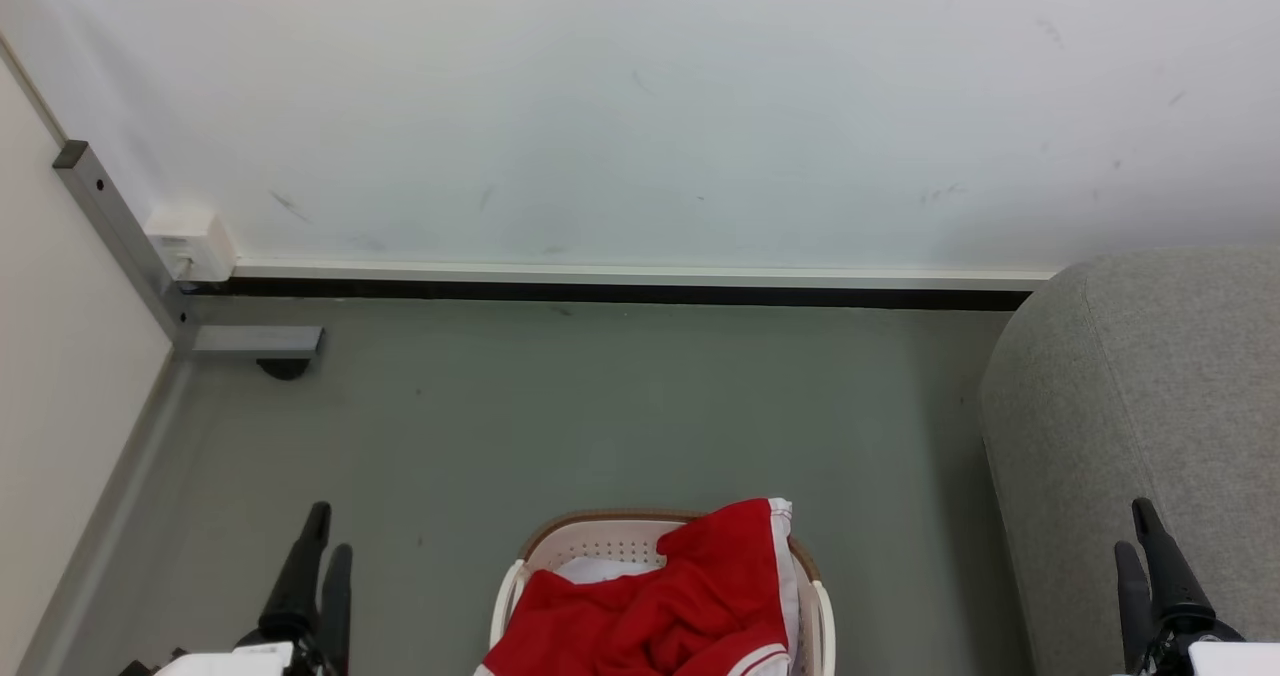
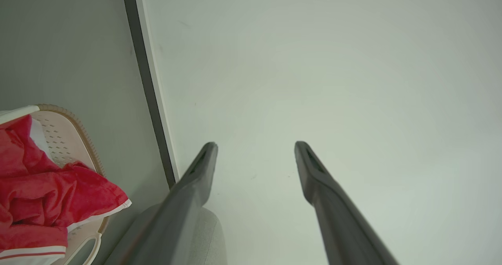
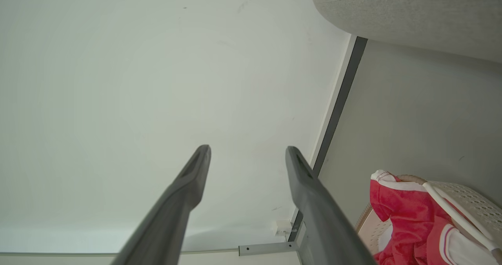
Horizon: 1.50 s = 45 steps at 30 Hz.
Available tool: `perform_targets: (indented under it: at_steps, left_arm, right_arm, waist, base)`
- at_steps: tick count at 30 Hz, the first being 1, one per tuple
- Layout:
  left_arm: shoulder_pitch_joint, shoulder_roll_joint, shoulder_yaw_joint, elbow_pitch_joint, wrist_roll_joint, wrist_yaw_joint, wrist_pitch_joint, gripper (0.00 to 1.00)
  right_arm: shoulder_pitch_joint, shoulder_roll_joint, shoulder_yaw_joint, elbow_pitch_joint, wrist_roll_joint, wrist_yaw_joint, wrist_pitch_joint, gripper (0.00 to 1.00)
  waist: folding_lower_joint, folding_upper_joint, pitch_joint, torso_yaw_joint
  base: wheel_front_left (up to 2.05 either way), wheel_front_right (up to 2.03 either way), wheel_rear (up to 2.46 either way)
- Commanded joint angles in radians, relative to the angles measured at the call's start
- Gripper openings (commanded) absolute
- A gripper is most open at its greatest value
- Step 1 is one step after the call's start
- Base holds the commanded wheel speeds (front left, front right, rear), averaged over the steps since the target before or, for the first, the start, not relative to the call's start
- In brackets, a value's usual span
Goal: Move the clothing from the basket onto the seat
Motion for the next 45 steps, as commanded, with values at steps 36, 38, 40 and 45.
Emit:
perform_targets:
  at_steps: [36, 38, 40, 45]
  left_arm:
    - [0.001, 0.011, -0.143, -0.066, 0.727, 0.133, -0.158, 1.00]
    - [0.003, 0.013, -0.152, -0.073, 0.768, 0.142, -0.164, 1.00]
    - [0.005, 0.015, -0.161, -0.079, 0.802, 0.150, -0.171, 1.00]
    - [0.009, 0.026, -0.189, -0.098, 0.883, 0.169, -0.188, 1.00]
  right_arm:
    - [0.033, -0.073, 0.098, -0.116, -0.804, -0.001, -0.163, 1.00]
    - [0.036, -0.075, 0.101, -0.116, -0.838, -0.001, -0.170, 1.00]
    - [0.038, -0.077, 0.105, -0.117, -0.872, -0.001, -0.177, 1.00]
    - [0.041, -0.079, 0.112, -0.114, -0.945, -0.001, -0.193, 1.00]
  waist:
    - [0.0000, -0.0001, 0.003, -0.002]
    - [0.0000, -0.0001, 0.003, -0.002]
    - [0.0000, -0.0001, 0.003, -0.003]
    - [0.0000, -0.0001, 0.004, -0.004]
  base:
    - [0.00, 0.00, 0.00]
    - [0.00, 0.00, 0.00]
    - [0.00, 0.00, 0.00]
    - [0.00, 0.00, 0.00]
